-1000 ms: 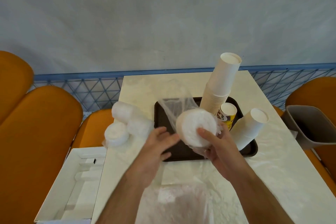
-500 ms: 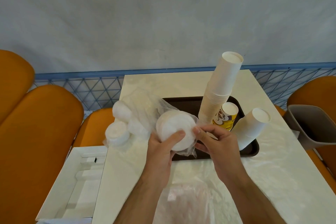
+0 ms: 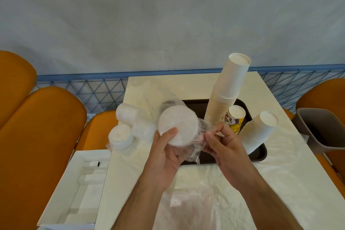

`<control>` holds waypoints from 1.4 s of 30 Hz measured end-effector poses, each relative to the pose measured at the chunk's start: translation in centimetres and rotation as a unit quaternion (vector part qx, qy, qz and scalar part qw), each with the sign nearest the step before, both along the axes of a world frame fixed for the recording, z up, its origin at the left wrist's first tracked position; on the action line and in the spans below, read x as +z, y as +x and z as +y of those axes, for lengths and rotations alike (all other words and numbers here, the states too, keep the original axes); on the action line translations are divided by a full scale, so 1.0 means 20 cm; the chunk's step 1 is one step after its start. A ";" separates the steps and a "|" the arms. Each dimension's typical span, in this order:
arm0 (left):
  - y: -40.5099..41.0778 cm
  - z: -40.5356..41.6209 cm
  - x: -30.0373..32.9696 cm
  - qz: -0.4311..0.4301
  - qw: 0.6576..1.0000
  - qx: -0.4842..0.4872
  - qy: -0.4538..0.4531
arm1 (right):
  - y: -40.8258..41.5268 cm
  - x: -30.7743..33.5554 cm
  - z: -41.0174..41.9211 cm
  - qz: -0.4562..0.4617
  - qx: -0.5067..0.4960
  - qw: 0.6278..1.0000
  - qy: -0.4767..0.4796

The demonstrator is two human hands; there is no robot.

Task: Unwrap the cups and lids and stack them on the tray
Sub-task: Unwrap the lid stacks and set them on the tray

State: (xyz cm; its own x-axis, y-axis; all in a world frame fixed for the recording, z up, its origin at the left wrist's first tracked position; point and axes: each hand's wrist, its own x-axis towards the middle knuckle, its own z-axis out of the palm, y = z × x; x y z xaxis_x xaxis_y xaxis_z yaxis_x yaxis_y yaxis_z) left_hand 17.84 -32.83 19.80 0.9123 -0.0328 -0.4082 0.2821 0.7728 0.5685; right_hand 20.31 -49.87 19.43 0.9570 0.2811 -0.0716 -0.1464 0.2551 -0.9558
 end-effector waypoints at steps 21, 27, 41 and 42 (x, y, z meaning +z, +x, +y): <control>0.04 0.09 0.08 -0.148 0.965 -0.001 0.218 | 0.05 0.08 -0.07 0.070 0.100 0.992 -0.040; 0.04 0.06 0.07 -0.128 0.951 0.050 0.278 | 0.04 0.16 -0.07 -0.034 0.000 0.956 -0.292; -0.01 0.03 0.12 -0.096 0.991 0.008 0.092 | 0.01 0.16 -0.02 -0.011 0.022 0.995 -0.093; -0.01 0.04 0.12 -0.103 0.991 0.000 0.088 | 0.01 0.17 -0.01 -0.020 0.000 0.996 -0.092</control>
State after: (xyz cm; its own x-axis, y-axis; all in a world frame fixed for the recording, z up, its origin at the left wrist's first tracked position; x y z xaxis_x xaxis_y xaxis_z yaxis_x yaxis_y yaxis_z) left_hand 17.62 -32.09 22.13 0.9768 0.0223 -0.2132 0.1464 0.6572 0.7394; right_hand 20.60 -50.15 22.84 0.9603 0.2657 -0.0846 -0.1080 0.0746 -0.9913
